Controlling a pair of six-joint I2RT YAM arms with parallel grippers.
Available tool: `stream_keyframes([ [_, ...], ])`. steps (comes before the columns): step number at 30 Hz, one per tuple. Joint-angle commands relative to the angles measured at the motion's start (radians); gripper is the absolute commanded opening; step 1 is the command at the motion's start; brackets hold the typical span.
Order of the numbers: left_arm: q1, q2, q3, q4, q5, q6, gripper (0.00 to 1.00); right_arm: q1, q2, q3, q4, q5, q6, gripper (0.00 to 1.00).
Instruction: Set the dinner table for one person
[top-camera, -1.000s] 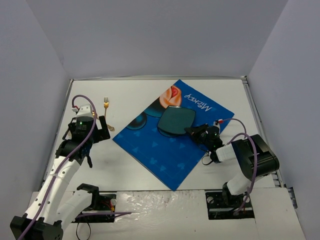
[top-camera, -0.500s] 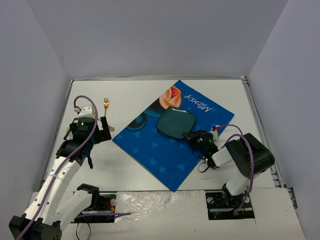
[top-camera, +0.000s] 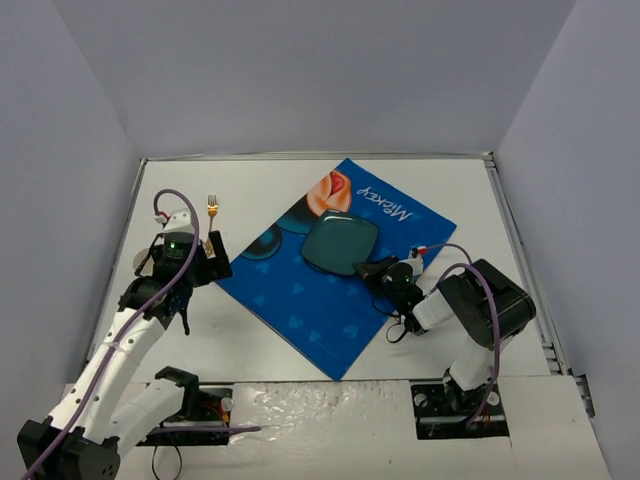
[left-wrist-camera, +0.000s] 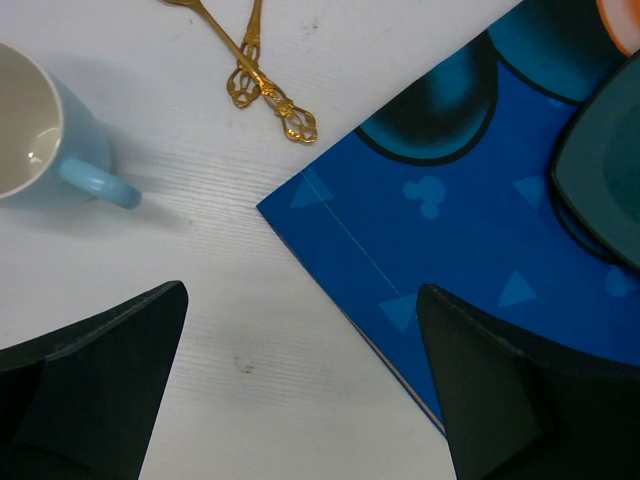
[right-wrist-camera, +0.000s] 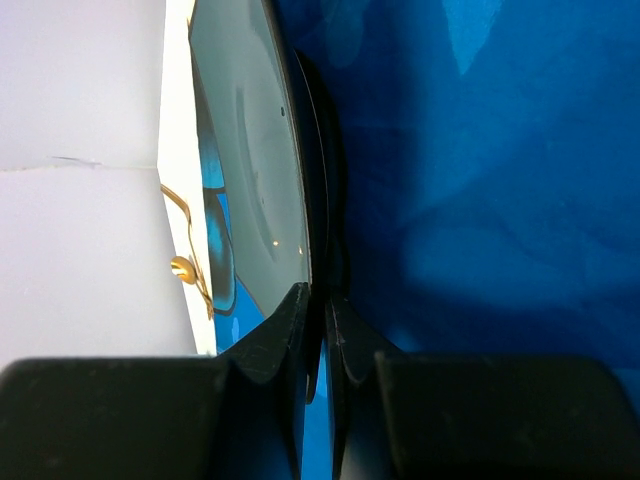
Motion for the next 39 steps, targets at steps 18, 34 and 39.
stream_keyframes([
  [18,-0.220,0.414,-0.151,0.527,-0.085,-0.315,0.57,0.010,-0.043,0.023,0.672,0.003,-0.025,0.00],
  [34,-0.269,0.601,-0.199,0.612,-0.082,-0.435,0.55,0.012,-0.078,0.040,0.591,-0.011,-0.010,0.02],
  [39,-0.287,0.604,-0.209,0.604,-0.080,-0.462,0.55,0.018,-0.104,0.050,0.527,-0.013,-0.001,0.10],
])
